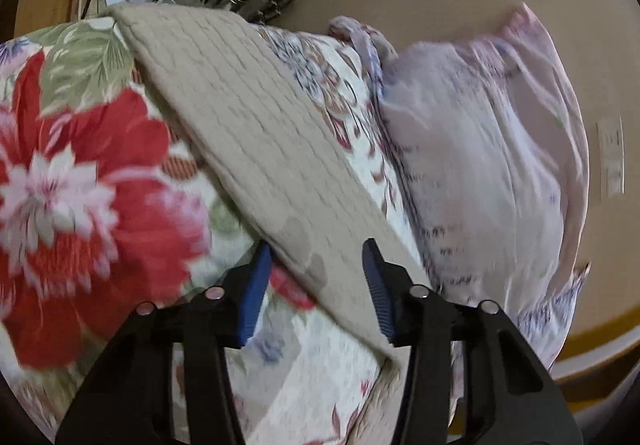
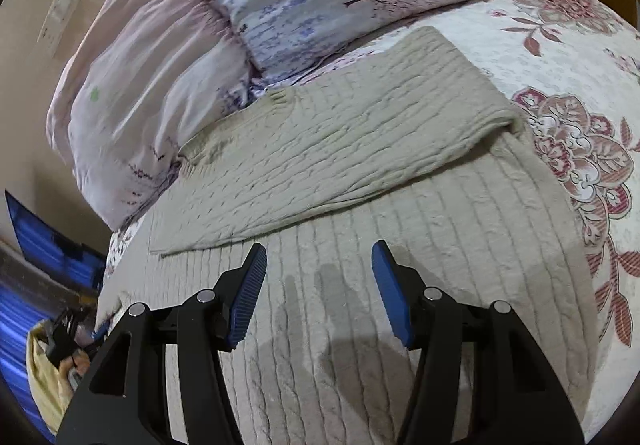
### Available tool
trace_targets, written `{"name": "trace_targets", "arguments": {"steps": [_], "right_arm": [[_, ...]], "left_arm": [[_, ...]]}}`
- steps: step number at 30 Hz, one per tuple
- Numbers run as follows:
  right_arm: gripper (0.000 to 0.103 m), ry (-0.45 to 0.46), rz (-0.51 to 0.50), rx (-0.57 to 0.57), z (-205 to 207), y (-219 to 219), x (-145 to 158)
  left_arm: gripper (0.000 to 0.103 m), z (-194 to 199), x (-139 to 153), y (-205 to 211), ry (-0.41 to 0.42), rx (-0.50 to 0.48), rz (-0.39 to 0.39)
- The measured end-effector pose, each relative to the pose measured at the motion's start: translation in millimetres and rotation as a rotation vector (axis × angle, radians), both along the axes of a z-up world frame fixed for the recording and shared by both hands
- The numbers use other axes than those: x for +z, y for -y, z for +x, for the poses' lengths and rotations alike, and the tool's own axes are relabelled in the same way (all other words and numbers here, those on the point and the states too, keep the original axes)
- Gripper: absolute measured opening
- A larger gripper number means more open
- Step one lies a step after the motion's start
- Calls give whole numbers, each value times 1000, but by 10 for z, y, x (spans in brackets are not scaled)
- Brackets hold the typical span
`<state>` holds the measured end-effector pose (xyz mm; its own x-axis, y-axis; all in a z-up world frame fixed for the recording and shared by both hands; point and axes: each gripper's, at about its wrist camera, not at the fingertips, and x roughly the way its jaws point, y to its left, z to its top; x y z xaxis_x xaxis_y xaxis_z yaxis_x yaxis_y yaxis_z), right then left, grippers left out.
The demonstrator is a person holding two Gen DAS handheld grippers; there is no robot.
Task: Fold small clothes
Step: 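Grasp the other sweater sleeve with the left gripper, then fold the held sleeve across the sweater body with the left gripper, release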
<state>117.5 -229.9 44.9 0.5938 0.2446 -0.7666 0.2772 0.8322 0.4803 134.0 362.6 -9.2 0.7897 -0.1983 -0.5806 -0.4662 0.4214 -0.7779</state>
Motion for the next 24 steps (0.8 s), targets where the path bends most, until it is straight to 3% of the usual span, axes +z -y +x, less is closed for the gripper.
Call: {"name": "trace_targets", "arguments": {"steps": [2, 5, 8, 13, 19, 24], "right_arm": [[57, -4, 1, 8, 3, -8, -4], [57, -8, -1, 15, 8, -13, -14], [57, -3, -7, 20, 10, -6, -7], [57, 10, -10, 29, 7, -12, 19], [57, 20, -13, 42, -17, -31, 65], [58, 21, -16, 48, -41, -51, 83]], "left_arm": [[32, 35, -28, -44, -2, 21, -19], [8, 60, -57, -148, -19, 33, -34], [7, 54, 37, -117, 13, 26, -9], [6, 194, 464, 209, 143, -57, 26], [6, 518, 841, 1144, 262, -292, 82], [6, 808, 751, 2152, 272, -510, 121]]}}
